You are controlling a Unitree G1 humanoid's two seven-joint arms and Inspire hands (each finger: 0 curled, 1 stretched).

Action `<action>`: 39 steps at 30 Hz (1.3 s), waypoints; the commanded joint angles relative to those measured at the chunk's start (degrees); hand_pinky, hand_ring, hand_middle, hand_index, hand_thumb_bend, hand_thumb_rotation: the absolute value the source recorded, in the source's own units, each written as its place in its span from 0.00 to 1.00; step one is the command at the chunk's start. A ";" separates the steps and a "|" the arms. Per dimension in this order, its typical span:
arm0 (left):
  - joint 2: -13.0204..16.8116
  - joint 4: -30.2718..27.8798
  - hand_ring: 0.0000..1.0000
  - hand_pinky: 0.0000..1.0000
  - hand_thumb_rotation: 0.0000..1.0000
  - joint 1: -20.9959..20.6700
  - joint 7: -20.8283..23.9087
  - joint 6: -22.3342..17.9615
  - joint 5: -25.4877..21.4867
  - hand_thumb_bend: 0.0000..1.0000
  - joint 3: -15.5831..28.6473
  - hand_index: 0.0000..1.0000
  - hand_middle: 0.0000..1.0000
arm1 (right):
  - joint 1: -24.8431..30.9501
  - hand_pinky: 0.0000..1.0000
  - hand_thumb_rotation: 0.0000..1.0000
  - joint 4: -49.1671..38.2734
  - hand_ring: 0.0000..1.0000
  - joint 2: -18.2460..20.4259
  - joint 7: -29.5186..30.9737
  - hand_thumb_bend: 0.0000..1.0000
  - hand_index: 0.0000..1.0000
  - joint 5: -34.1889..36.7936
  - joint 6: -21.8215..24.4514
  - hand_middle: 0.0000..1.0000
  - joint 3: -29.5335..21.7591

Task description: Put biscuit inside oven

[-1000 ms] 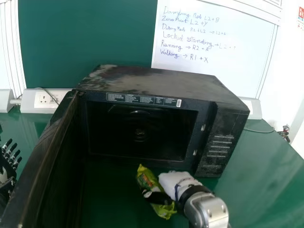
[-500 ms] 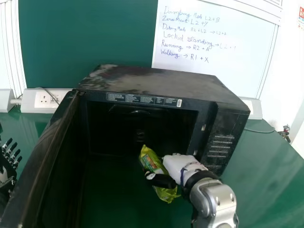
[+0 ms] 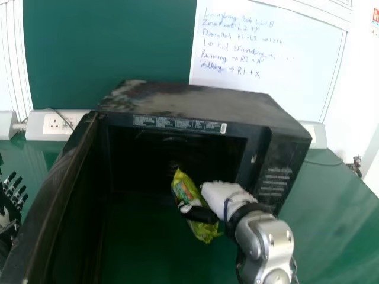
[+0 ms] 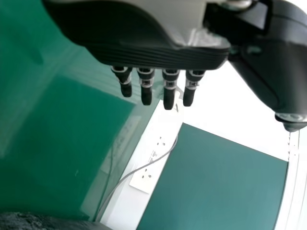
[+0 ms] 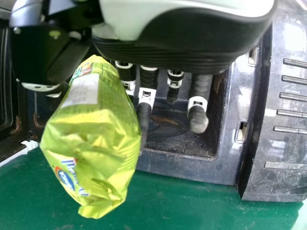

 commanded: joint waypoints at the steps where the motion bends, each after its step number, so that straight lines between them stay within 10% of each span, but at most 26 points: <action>1: -0.34 -0.89 0.81 0.80 0.00 -0.37 0.17 0.25 -0.22 0.57 -0.06 0.71 0.82 | -1.88 0.08 0.00 1.17 0.16 0.71 -1.45 0.56 0.67 -0.56 0.61 0.47 0.46; 25: -1.07 -2.95 0.82 0.80 0.00 -0.12 1.23 1.27 -0.49 0.56 -0.16 0.70 0.82 | -13.46 0.09 0.00 16.18 0.17 2.80 -6.02 0.56 0.74 1.23 6.13 0.47 3.07; 39: -1.54 -4.42 0.82 0.80 0.00 0.28 1.43 1.83 -0.85 0.54 -0.10 0.70 0.83 | -19.16 0.15 0.00 26.64 0.24 0.97 -13.83 0.55 0.59 8.06 7.23 0.47 4.45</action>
